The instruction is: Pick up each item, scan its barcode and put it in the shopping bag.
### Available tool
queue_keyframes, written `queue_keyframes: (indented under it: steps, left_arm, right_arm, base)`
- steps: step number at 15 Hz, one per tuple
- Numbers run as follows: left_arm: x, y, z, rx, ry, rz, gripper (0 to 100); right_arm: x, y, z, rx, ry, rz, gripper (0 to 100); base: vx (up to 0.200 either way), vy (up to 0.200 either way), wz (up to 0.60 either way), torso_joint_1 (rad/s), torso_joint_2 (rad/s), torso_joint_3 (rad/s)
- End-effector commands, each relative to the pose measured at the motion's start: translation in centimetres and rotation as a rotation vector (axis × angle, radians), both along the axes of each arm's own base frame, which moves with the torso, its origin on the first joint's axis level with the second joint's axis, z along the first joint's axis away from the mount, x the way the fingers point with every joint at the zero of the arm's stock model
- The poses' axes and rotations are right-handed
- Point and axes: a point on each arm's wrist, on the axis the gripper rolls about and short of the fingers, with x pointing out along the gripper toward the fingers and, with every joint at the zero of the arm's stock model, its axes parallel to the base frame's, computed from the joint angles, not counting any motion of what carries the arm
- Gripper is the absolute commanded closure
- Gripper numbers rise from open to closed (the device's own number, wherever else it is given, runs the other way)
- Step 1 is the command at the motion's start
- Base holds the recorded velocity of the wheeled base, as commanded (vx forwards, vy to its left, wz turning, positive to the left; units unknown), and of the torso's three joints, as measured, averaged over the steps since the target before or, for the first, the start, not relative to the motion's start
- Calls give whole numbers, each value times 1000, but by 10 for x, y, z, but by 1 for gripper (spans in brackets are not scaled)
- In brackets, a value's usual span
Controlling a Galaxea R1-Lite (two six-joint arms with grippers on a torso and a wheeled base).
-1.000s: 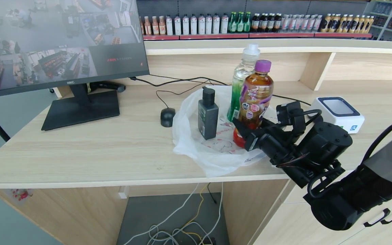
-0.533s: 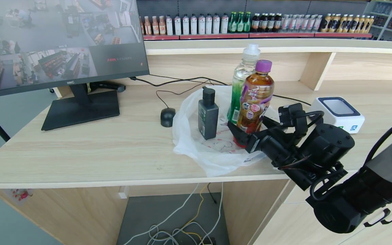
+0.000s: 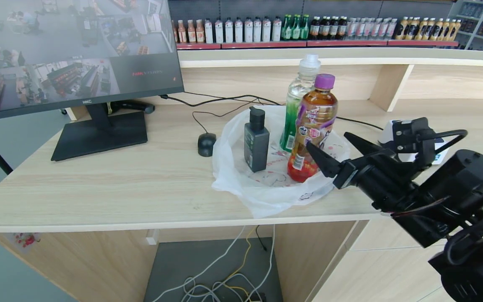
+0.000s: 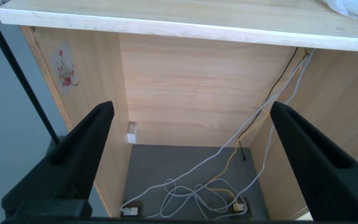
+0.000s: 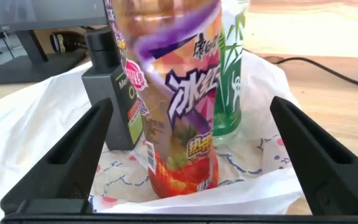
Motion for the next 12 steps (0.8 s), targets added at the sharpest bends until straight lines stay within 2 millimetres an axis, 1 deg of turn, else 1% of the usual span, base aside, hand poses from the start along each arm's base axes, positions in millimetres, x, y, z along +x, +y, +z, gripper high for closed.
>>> queue_keyframes:
  steps: [1, 2, 3, 4, 6, 7, 8, 9, 10, 11, 12]
  left_arm:
    - [0, 0, 0, 0, 0, 0, 0]
    - [0, 0, 0, 0, 0, 0, 0]
    - [0, 0, 0, 0, 0, 0, 0]
    - [0, 0, 0, 0, 0, 0, 0]
    - [0, 0, 0, 0, 0, 0, 0]
    - [0, 0, 0, 0, 0, 0, 0]
    - [0, 0, 0, 0, 0, 0, 0]
    - [0, 0, 0, 0, 0, 0, 0]
    - [0, 0, 0, 0, 0, 0, 0]
    - [0, 0, 0, 0, 0, 0, 0]
    - [0, 0, 0, 0, 0, 0, 0]
  right_arm:
    - [-34, -25, 22, 28, -61, -28, 0]
    - [-43, -29, 23, 30, -65, -28, 0]
    - [-66, -40, 25, 32, -73, -29, 0]
    - [-87, -49, 20, 26, -66, -30, 0]
    - [-138, -73, 6, 19, -64, -30, 0]
    - [-153, -80, 11, 47, -117, -36, 0]
    - [-163, -86, 18, 85, -163, -71, 0]
    - [-171, -93, 18, 95, -152, -126, 0]
    - [-178, -97, 15, 83, -129, -137, 0]
    - [-178, -97, 15, 83, -129, -137, 0]
    - [-215, -112, -14, -13, 42, -141, 0]
  base:
    - [0, 0, 0, 0, 0, 0]
    - [0, 0, 0, 0, 0, 0]
    - [0, 0, 0, 0, 0, 0]
    - [0, 0, 0, 0, 0, 0]
    - [0, 0, 0, 0, 0, 0]
    - [0, 0, 0, 0, 0, 0]
    - [0, 0, 0, 0, 0, 0]
    - [0, 0, 0, 0, 0, 0]
    - [0, 0, 0, 0, 0, 0]
    - [0, 0, 0, 0, 0, 0]
    - [0, 0, 0, 0, 0, 0]
